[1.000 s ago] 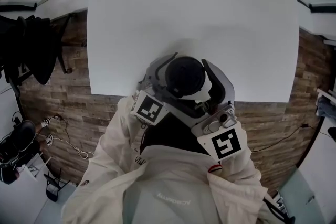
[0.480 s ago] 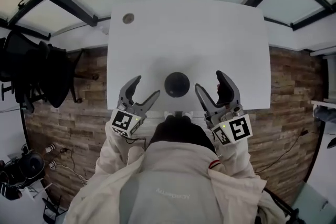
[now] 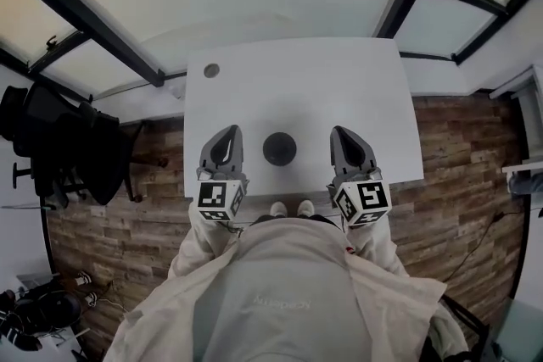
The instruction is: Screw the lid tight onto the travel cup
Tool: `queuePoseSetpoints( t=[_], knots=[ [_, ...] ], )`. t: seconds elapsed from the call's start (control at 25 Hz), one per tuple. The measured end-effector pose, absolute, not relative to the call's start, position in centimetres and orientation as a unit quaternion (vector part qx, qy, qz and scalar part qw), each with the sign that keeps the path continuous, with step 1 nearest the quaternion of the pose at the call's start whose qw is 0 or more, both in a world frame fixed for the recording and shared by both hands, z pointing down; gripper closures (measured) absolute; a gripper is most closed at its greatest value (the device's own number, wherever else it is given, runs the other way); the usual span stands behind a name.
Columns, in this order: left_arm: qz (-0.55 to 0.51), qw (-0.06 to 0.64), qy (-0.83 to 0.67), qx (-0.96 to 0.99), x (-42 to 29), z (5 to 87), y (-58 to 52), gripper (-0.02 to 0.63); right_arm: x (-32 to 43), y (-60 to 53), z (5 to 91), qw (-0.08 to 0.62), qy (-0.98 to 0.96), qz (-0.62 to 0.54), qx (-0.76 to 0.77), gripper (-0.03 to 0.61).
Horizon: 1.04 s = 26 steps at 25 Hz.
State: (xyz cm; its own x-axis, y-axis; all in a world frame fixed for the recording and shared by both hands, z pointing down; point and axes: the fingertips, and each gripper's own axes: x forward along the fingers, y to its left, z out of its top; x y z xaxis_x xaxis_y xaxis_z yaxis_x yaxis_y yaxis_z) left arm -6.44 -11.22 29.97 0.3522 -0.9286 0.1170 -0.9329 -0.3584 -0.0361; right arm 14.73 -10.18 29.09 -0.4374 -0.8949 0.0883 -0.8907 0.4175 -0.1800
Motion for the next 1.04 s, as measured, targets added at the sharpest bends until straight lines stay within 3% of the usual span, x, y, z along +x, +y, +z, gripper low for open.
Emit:
queuePoseSetpoints(
  t=[1.04],
  knots=[
    [0.077,0.018,-0.596,0.799,-7.2,29.6,-11.6,0.606,14.6,-10.7,29.4,-0.005,0.836,-0.105,-0.538,0.557]
  ],
)
